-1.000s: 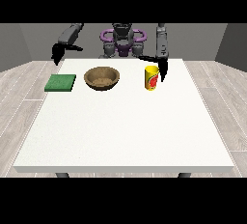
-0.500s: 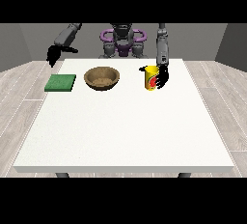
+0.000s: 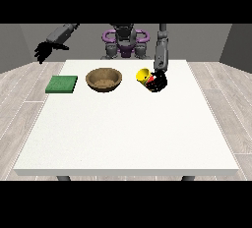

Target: Pick the cup and pour the ball into the bowl, then pick the bowl and place it on the pad

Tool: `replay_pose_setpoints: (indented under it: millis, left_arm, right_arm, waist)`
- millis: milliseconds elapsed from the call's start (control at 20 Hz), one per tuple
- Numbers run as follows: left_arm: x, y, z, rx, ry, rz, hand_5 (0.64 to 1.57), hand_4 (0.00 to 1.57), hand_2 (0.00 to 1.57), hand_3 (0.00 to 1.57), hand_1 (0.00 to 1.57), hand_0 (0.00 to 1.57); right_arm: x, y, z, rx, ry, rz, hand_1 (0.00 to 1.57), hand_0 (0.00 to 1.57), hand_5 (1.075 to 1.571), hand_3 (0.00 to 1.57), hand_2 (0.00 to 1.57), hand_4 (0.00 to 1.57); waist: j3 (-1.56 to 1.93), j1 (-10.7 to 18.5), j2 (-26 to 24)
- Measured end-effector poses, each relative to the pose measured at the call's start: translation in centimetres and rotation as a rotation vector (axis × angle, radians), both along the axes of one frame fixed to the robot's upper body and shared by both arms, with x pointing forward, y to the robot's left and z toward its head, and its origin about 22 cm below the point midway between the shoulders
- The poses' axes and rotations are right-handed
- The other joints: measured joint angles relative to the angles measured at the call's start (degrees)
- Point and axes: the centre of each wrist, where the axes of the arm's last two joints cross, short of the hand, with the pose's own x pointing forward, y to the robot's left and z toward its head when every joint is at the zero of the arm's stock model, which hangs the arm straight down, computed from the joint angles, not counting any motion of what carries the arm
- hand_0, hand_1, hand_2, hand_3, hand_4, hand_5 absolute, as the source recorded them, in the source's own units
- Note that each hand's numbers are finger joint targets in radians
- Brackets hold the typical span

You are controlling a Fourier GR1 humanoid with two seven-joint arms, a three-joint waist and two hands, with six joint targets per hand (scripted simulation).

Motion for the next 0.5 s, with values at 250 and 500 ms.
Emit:
replay_pose_setpoints:
  millis: [250,500]
  left_arm:
    - [0.4,-1.8,0.3,0.12,0.096,0.002,1.531,1.02,1.57,1.57,1.37,1.37]
    - [1.0,-5.1,1.5,0.26,0.172,-0.048,1.567,1.11,1.57,1.57,1.4,1.4]
  right_arm:
    - [-0.8,-2.2,-2.6,0.014,0.111,-0.058,0.0,0.0,1.558,0.0,0.0,0.0]
    - [-2.2,-4.6,-5.2,0.033,0.235,-0.14,0.0,0.0,1.56,0.0,0.14,0.0]
  waist:
    - [-0.1,2.83,-6.67]
    - [-0.09,7.58,-13.85]
